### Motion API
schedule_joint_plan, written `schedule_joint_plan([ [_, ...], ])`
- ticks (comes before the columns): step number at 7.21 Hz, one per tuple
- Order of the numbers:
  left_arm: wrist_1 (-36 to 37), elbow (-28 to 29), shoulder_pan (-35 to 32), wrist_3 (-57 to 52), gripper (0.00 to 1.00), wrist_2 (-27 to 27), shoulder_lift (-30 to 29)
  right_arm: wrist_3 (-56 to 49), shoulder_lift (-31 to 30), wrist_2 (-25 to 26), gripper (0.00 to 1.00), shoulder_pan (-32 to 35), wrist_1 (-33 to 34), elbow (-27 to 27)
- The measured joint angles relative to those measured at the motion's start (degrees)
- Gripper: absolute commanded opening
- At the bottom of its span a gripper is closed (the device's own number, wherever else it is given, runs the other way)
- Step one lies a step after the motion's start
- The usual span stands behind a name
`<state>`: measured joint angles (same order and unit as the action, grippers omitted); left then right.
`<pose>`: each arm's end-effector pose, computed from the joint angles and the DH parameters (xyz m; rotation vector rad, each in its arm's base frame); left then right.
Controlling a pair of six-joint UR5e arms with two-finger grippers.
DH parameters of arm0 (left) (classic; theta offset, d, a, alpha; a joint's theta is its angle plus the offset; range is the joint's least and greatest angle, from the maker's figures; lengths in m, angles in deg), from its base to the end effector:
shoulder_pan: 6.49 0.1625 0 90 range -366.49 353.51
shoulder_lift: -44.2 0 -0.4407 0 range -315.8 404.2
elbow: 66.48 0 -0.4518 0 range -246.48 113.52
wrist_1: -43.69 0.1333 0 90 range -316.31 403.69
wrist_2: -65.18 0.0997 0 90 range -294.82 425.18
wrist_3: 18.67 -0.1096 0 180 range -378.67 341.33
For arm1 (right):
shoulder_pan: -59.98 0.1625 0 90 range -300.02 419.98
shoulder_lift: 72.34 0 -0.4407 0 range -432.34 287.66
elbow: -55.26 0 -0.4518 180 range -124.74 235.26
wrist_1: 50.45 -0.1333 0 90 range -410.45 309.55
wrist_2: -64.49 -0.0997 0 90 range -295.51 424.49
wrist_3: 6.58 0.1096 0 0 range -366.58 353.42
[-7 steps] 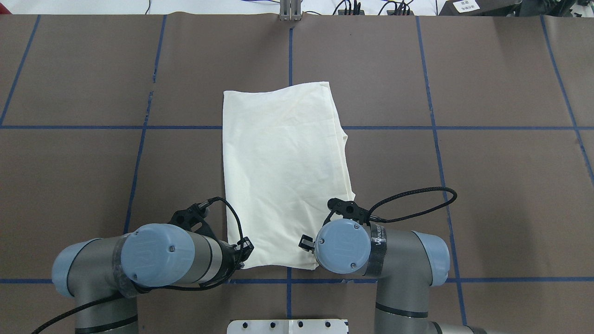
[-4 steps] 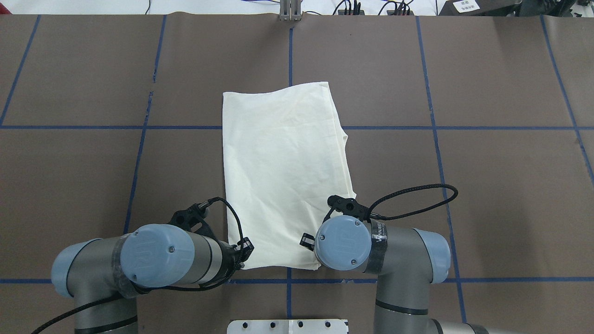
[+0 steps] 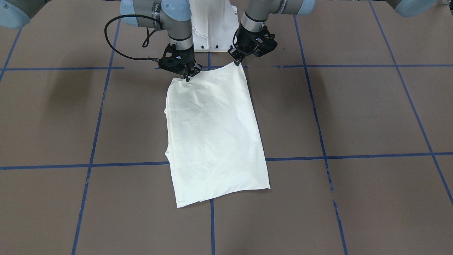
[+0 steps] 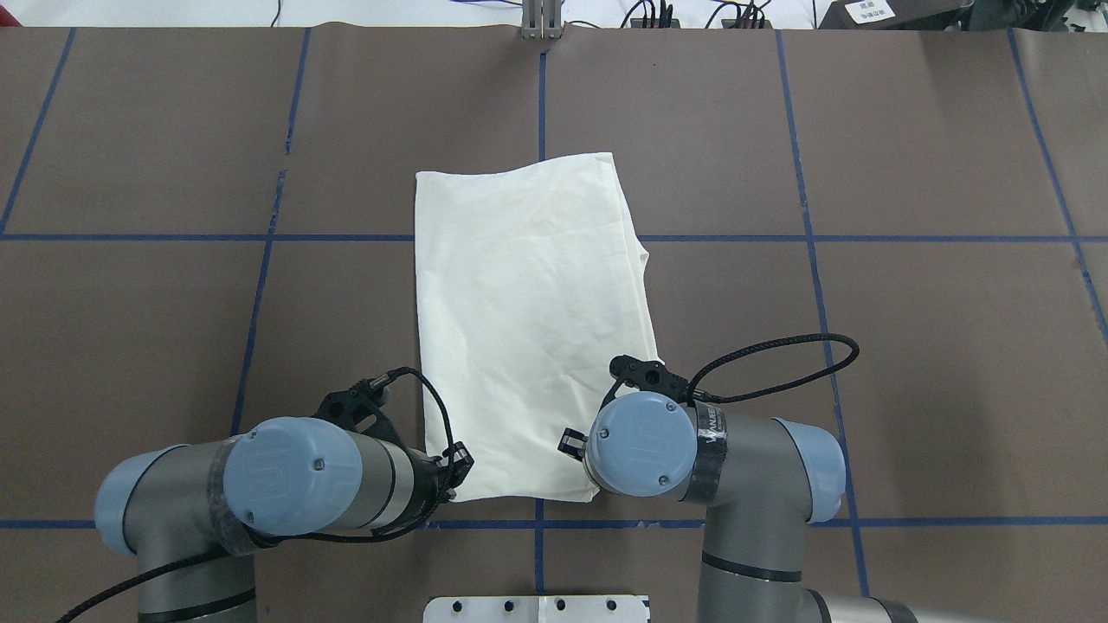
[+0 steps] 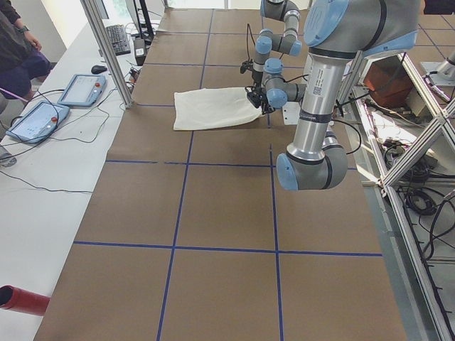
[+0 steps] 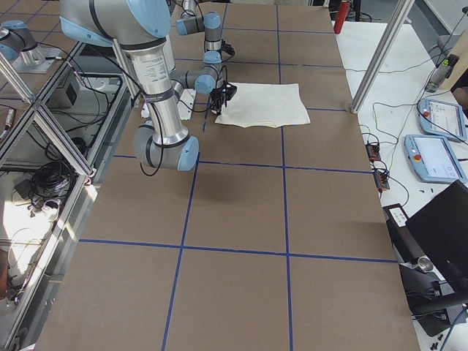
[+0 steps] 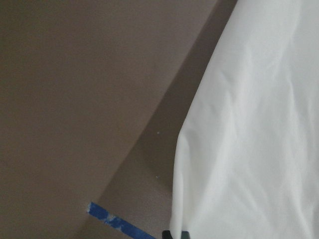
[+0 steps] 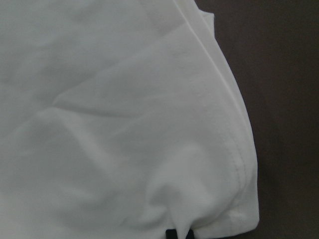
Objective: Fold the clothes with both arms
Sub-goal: 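Grasp the near corners of the folded shirt with both grippers, then lift the near edge with both grippers and fold it over toward the far edge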
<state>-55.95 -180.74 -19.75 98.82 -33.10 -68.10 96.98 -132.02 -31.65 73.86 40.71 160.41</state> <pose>0.5799 -0.2574 0.2197 -0.2569 0.9700 -0.5809 -0.6376 -0.2828 0.2292 -0.1004 -0.7787 0.4129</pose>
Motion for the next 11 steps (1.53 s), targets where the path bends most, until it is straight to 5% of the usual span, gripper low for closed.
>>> schedule_joint_plan([
  [3, 1.7, -3.4, 0.8, -0.6, 0.0, 0.2, 0.8, 0.1, -1.2, -0.5, 0.0, -0.4, 0.3, 5.5],
  [6, 10.9, -11.2, 4.9, -2.6, 0.0, 0.2, 0.9, 0.2, -5.4, -3.3, 0.0, -4.3, 0.8, 15.0],
  [11, 13.1, -13.1, 3.0, -6.6, 0.0, -0.1, -1.0, -1.3, -5.1, -5.7, 0.0, 0.5, 0.1, 15.9],
])
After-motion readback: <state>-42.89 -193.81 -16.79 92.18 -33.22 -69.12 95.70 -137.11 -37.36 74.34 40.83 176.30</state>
